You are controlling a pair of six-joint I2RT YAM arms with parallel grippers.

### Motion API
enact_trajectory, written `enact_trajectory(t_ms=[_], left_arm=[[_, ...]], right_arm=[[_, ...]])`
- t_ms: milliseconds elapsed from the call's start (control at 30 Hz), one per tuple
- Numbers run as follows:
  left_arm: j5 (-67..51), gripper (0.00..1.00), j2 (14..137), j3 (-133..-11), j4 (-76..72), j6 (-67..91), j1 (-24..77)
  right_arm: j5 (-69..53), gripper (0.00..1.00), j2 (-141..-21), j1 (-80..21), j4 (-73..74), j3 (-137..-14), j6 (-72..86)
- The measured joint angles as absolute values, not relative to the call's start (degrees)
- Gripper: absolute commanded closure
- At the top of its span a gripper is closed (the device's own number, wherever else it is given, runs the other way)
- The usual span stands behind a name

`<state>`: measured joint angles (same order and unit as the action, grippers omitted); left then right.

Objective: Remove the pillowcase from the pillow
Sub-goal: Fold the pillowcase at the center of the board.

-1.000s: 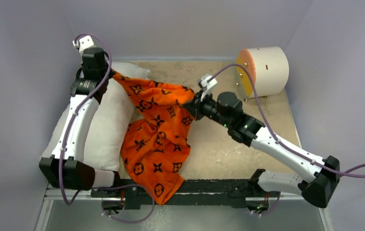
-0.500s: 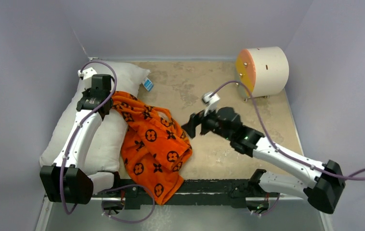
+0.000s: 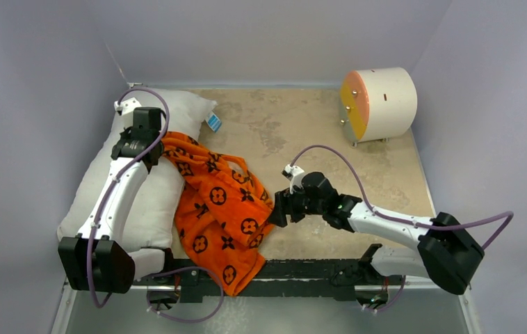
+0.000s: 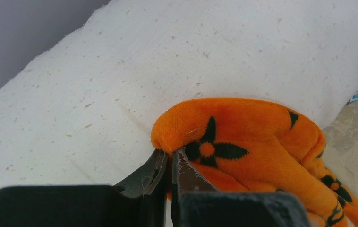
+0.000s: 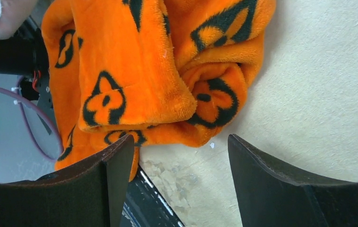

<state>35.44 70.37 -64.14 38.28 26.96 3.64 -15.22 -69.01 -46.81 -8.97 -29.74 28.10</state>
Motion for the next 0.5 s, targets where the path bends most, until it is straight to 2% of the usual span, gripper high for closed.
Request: enact_trajectory(t_ms=[233,500], left_arm=[[34.41,1.0,70.48,-64.14,38.28,26.96,3.64],[34.11,1.0,70.48,-64.14,38.28,26.79,3.6]], right_arm=[[-18.79,0.26,-70.24,-46.81,-13.8,-29.52,29.04],[-20.73,0.29,-78.65,-46.81,-18.9,-30.09,29.45]])
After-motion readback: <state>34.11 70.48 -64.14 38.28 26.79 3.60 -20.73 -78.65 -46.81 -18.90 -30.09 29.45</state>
